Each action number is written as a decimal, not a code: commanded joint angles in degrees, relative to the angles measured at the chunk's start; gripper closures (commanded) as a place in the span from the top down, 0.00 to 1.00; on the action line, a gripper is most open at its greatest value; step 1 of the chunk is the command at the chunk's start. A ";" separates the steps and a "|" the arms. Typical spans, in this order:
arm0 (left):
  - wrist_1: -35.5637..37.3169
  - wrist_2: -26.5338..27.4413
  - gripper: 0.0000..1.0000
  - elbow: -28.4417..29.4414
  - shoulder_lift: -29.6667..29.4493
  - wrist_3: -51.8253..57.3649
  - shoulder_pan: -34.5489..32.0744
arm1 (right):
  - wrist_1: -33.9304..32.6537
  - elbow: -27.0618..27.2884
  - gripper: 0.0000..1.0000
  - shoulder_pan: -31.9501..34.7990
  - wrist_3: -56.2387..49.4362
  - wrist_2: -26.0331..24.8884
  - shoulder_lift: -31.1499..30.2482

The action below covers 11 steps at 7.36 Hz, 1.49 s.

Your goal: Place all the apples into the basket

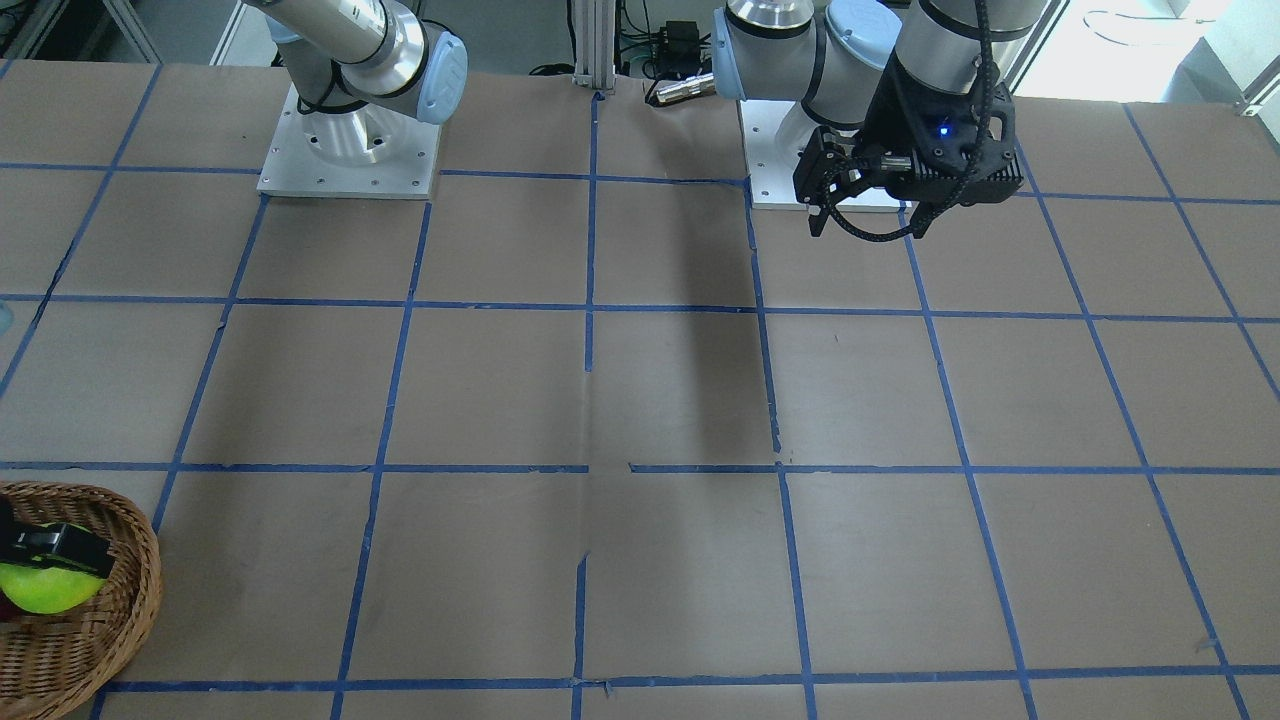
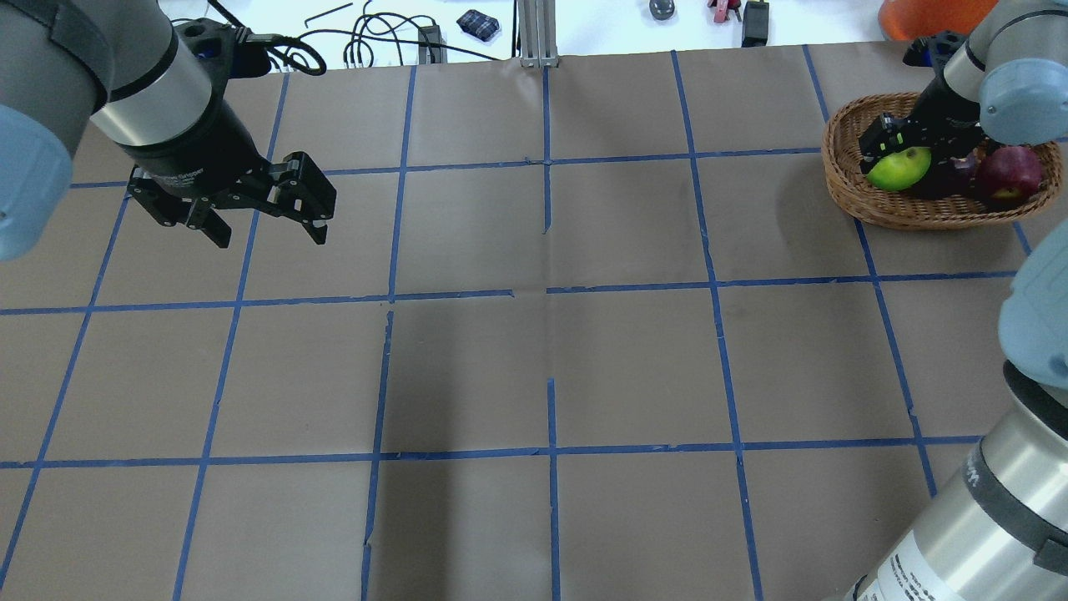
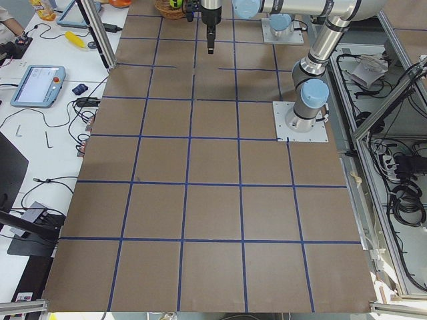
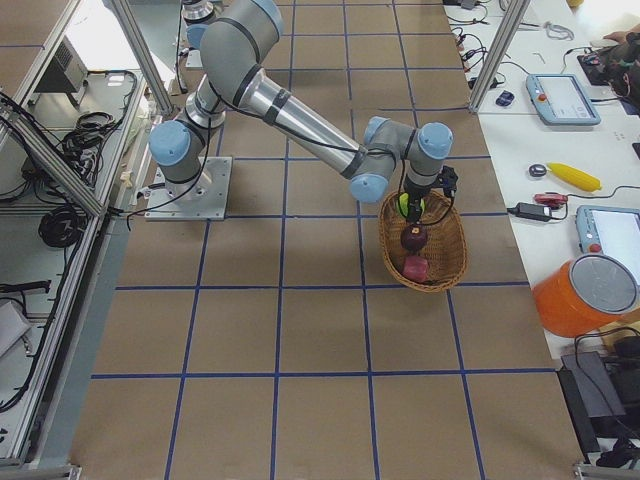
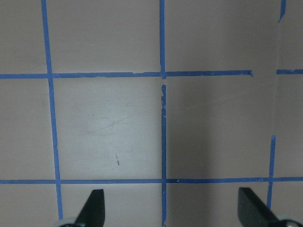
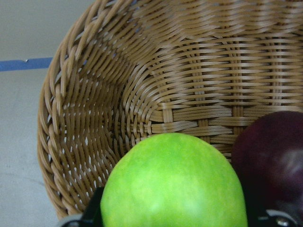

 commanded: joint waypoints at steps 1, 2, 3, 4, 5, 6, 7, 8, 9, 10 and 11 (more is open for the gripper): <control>0.01 -0.03 1.00 0.06 0.00 0.03 0.00 | 0.78 -0.26 1.00 0.00 0.12 -0.66 -0.13; 0.01 -0.03 1.00 0.06 0.00 0.03 0.00 | 1.31 -0.44 1.00 0.00 0.21 -0.67 -1.44; 0.01 -0.03 1.00 0.15 0.00 0.03 0.00 | 3.32 -0.09 1.00 0.43 0.21 -0.58 -3.98; 0.01 -0.03 1.00 0.15 0.00 0.03 0.00 | 9.34 -0.26 1.00 1.40 0.73 -0.32 -7.92; 0.01 -0.03 1.00 0.15 0.00 0.03 0.00 | 15.84 0.69 1.00 3.49 4.65 -0.05 -12.74; 0.01 -0.03 1.00 0.15 0.00 0.03 0.00 | 19.12 2.18 1.00 7.43 8.78 0.04 -17.75; 0.01 -0.03 1.00 0.15 0.00 0.03 0.00 | 21.33 5.59 1.00 11.65 11.26 -0.05 -22.76; 0.01 -0.03 1.00 0.15 0.00 0.03 0.00 | 21.01 11.54 1.00 15.52 18.76 -0.40 -28.03; 0.01 -0.03 1.00 0.15 0.00 0.03 0.00 | 20.31 17.08 1.00 19.21 24.75 -0.58 -32.61; 0.01 -0.03 1.00 0.15 0.00 0.03 0.00 | 20.39 17.40 1.00 20.99 24.64 -0.32 -35.88; 0.01 -0.03 1.00 0.23 0.00 0.03 0.00 | 21.17 15.92 1.00 21.09 24.64 -0.57 -35.47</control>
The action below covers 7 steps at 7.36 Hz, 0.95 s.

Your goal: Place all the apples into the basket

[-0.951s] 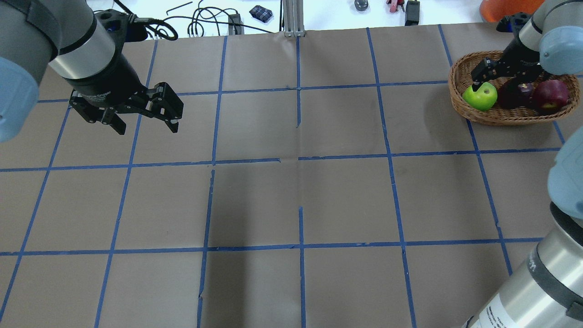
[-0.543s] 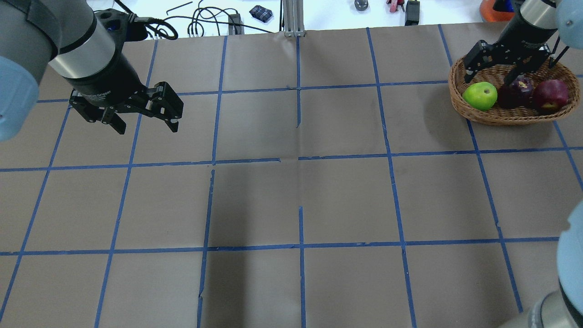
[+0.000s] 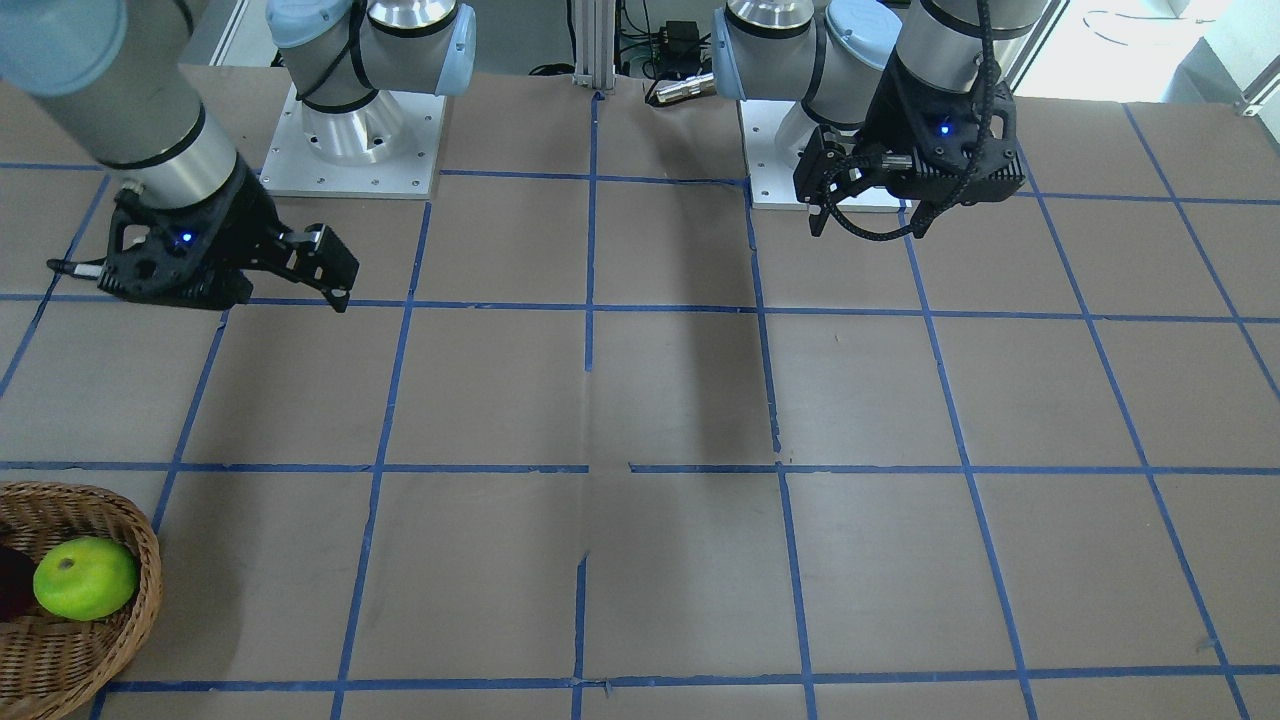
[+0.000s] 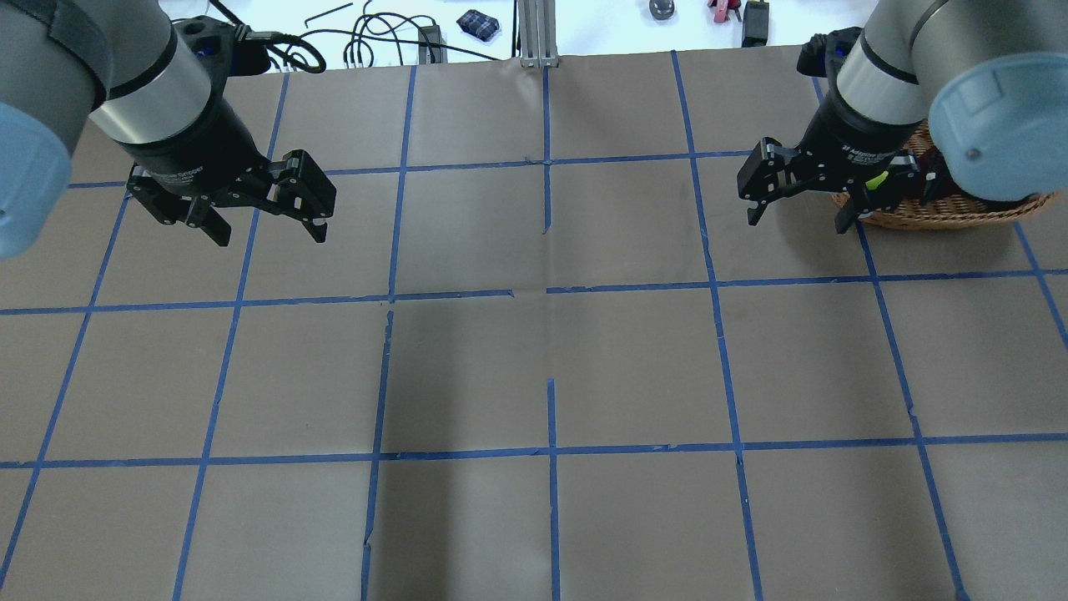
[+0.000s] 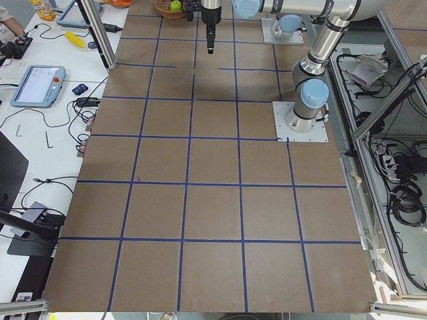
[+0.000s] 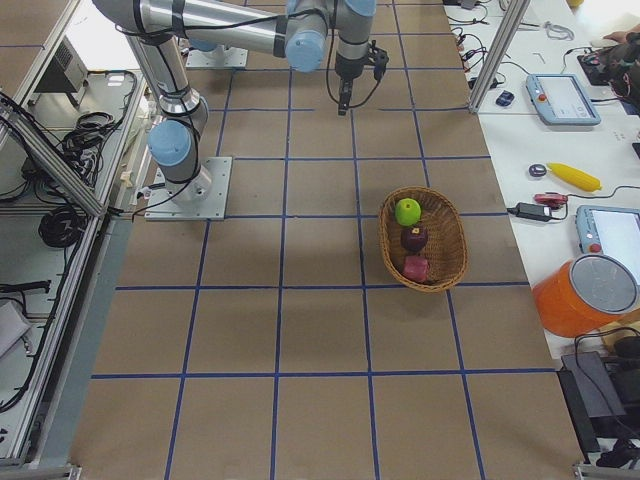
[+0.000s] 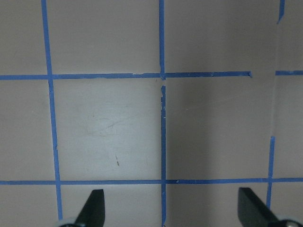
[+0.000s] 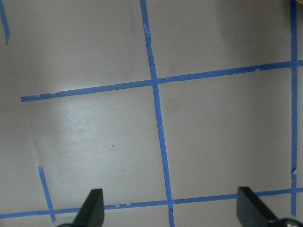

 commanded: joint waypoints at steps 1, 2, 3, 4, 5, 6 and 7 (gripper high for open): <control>0.00 0.00 1.00 0.06 0.00 0.00 0.00 | 1.44 -1.98 1.00 1.30 0.93 0.38 -1.29; 0.00 0.00 1.00 0.06 0.00 0.00 0.00 | 6.67 -4.43 1.00 1.30 0.84 0.64 -1.20; 0.00 0.00 1.00 -0.03 0.00 0.00 0.00 | 7.59 -5.85 1.00 1.39 0.93 0.47 -1.28; 0.00 0.00 1.00 0.06 0.00 0.00 0.00 | 7.69 -5.78 1.00 2.17 0.84 -0.23 -1.37; 0.00 0.00 1.00 0.06 0.00 0.00 0.00 | 7.51 -5.78 1.00 4.61 2.06 -0.32 -1.28; 0.00 0.00 1.00 0.06 0.00 0.00 0.00 | 7.34 -6.21 1.00 5.07 1.89 -0.41 -1.20; 0.00 0.00 1.00 0.06 0.00 0.00 -0.09 | 7.51 -6.13 1.00 5.08 1.89 -0.67 -1.37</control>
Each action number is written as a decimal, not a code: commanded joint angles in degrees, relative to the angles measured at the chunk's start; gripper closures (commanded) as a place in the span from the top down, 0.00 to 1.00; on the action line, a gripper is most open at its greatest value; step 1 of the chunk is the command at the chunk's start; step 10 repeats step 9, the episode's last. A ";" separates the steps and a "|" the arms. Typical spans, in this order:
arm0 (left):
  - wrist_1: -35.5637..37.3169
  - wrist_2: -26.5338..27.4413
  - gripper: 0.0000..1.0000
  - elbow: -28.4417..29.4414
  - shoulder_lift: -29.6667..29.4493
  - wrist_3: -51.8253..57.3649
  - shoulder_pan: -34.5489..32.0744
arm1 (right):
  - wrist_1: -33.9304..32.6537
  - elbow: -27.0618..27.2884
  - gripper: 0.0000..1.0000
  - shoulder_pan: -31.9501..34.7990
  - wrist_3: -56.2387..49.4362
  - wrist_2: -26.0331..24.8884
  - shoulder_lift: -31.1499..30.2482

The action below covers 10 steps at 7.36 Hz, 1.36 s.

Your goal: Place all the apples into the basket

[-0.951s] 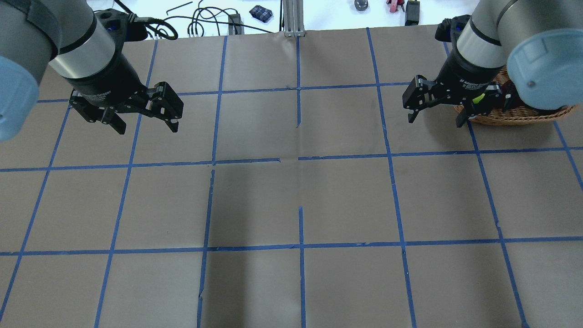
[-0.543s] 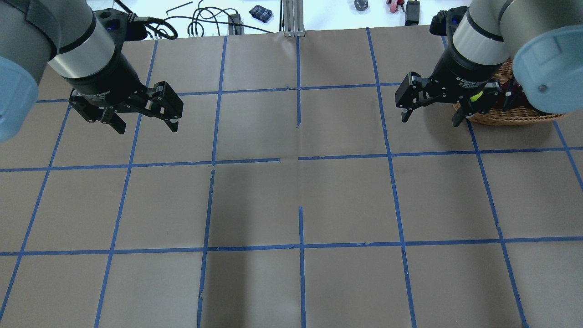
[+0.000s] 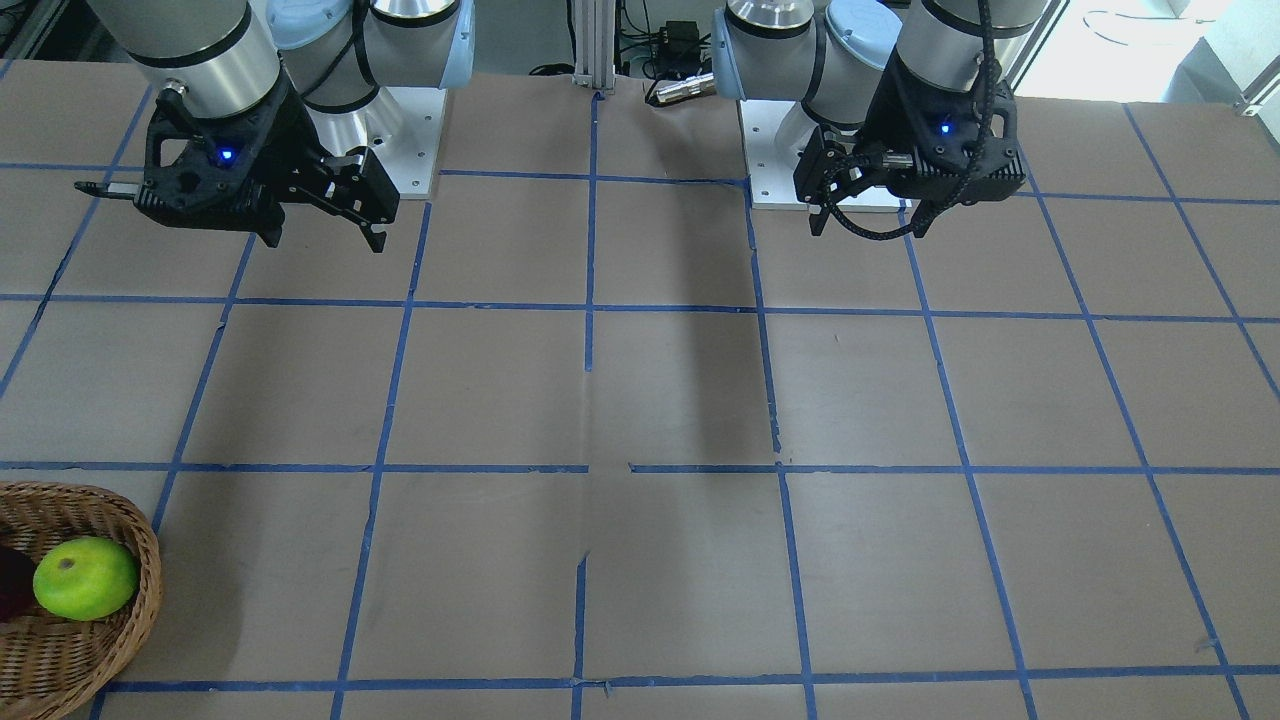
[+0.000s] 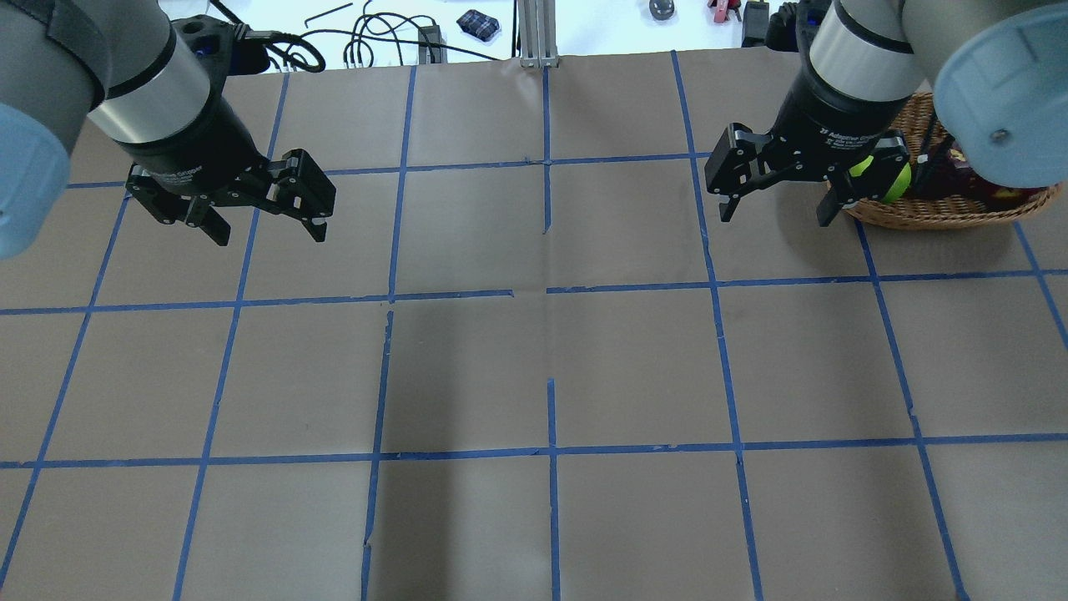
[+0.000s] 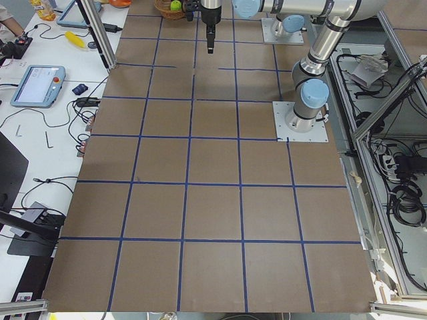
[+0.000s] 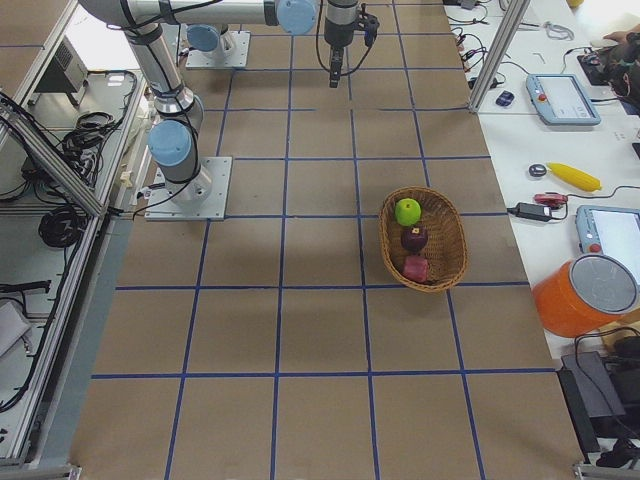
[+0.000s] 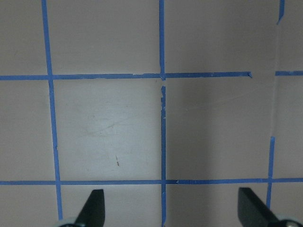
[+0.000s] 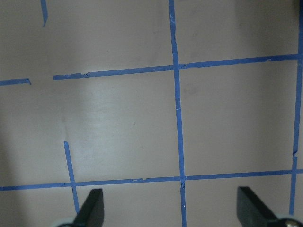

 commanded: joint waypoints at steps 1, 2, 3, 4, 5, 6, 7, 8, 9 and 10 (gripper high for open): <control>0.00 0.00 1.00 0.00 0.00 0.00 -0.07 | 0.01 -0.19 1.00 0.36 -0.01 -1.92 -0.18; 0.00 0.00 1.00 0.00 0.00 0.00 -0.07 | 0.09 0.07 1.00 -0.08 -0.10 -2.28 -0.09; 0.00 0.00 1.00 0.09 0.00 0.00 -0.07 | 0.79 0.08 1.00 -1.56 -0.10 -1.67 -0.09; 0.00 0.00 1.00 0.09 0.00 -0.09 -0.07 | 1.41 -0.10 1.00 -2.79 -0.01 -1.67 -0.35; 0.00 0.00 1.00 0.09 -0.09 -0.09 -0.07 | 1.94 -0.19 1.00 -2.80 -0.01 -1.58 -0.79; 0.00 0.00 1.00 0.09 -0.09 0.00 -0.07 | 2.81 -0.36 1.00 -2.89 -0.01 -1.58 -1.06; -0.09 0.00 1.00 0.18 -0.09 0.00 -0.07 | 2.82 -0.36 1.00 -2.89 -0.01 -1.49 -1.41; 0.00 0.00 1.00 0.09 -0.09 -0.09 -0.07 | 2.91 -1.06 1.00 -2.81 -0.01 -1.49 -1.41; 0.00 0.00 1.00 0.09 -0.09 0.00 -0.07 | 3.52 -1.94 1.00 -2.72 -0.01 -1.41 -1.41; 0.00 0.00 1.00 0.09 -0.09 0.00 -0.07 | 3.52 -1.94 1.00 -2.72 -0.01 -1.41 -1.41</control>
